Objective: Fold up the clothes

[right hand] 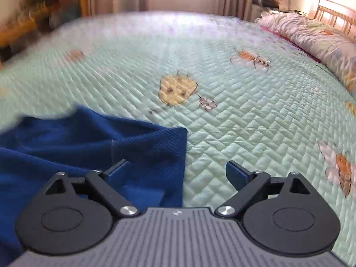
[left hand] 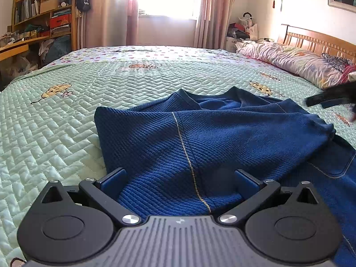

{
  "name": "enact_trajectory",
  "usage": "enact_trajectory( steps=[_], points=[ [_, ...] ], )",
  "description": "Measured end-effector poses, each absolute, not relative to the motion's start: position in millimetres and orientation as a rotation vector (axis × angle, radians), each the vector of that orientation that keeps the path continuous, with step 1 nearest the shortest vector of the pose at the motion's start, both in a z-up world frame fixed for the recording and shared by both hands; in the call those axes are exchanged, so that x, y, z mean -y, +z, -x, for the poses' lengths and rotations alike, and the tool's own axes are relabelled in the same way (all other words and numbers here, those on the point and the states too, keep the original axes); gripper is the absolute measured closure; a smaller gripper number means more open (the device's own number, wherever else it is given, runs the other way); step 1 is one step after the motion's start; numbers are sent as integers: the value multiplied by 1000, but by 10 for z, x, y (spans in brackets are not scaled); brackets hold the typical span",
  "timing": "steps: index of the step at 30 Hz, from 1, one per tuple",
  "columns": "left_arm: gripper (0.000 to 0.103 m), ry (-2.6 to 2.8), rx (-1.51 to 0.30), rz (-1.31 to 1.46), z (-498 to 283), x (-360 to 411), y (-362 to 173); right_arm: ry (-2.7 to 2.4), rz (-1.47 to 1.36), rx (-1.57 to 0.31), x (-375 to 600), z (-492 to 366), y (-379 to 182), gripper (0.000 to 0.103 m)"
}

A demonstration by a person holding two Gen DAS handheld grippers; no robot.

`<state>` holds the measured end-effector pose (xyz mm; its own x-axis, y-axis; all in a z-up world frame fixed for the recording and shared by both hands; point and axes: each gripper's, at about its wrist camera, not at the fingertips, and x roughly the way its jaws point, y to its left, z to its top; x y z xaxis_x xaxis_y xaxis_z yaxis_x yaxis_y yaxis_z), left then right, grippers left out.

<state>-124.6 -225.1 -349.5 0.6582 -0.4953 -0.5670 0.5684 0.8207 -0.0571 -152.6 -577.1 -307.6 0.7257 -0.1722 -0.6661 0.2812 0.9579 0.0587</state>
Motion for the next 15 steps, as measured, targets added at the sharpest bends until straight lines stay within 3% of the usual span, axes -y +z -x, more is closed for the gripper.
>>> enact_trajectory(
  steps=[5, 6, 10, 15],
  points=[
    [0, -583, -613, -188, 1258, 2339, -3490, -127, -29, -745, 5474, 1840, -3350, 9],
    [0, -577, -616, -206, 1262, 2365, -3483, -151, -12, -761, 5518, 1836, -3422, 4],
    [1, -495, -645, -286, 1345, 2475, -3326, -286, -296, -671, 5736, 2087, -3199, 4],
    [1, -575, -550, -320, 1818, 2855, -2888, -121, 91, -581, 4741, 2048, -3038, 3]
  ],
)
